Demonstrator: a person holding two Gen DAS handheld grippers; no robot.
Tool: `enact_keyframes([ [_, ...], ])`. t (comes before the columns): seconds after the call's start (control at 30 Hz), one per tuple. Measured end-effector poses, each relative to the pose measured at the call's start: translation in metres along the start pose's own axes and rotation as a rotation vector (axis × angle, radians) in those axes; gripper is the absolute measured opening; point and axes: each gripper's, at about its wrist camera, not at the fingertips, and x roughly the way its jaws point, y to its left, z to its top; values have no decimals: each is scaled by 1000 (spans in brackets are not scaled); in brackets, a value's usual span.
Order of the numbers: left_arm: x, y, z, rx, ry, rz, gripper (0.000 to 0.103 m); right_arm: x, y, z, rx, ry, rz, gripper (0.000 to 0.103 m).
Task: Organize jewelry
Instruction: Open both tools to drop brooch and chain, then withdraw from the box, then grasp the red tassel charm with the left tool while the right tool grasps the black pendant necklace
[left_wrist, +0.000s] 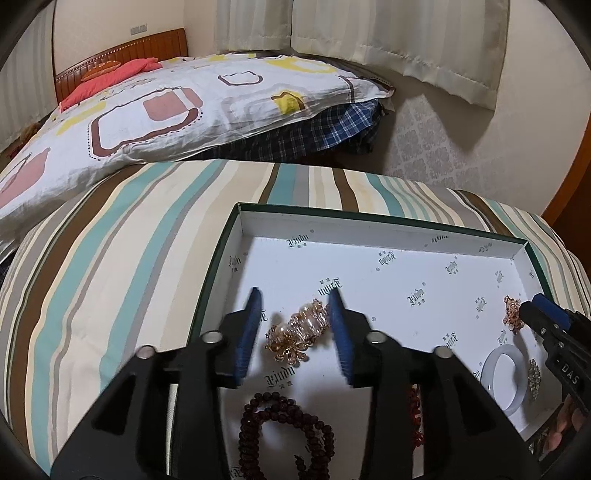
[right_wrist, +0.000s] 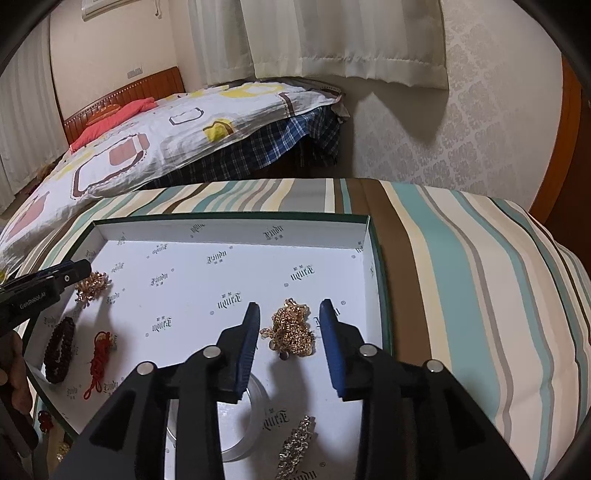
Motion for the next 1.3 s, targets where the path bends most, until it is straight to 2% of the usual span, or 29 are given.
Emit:
enact_keyframes([
  [0.27,-11,2,-3,-9,-26,-4,51,-15,-3,-2,6,-63,-6,37],
  [0.4,-22,3,-3,-15,-50,-18,56,-27,-3,-2,1,-99,-19,42],
  [0.7,-73,3,-11,-38,-162,-47,63,-61,0,-10,7,-161,-28,43],
  [0.97,-121,-1,-52,-43,-223,-42,63,-97,12,-43,3,-187,-30,43],
  [1.3,-145,8,-105,-33,-186,-8,63,-115,30,-85,-7,-147,-7,43],
])
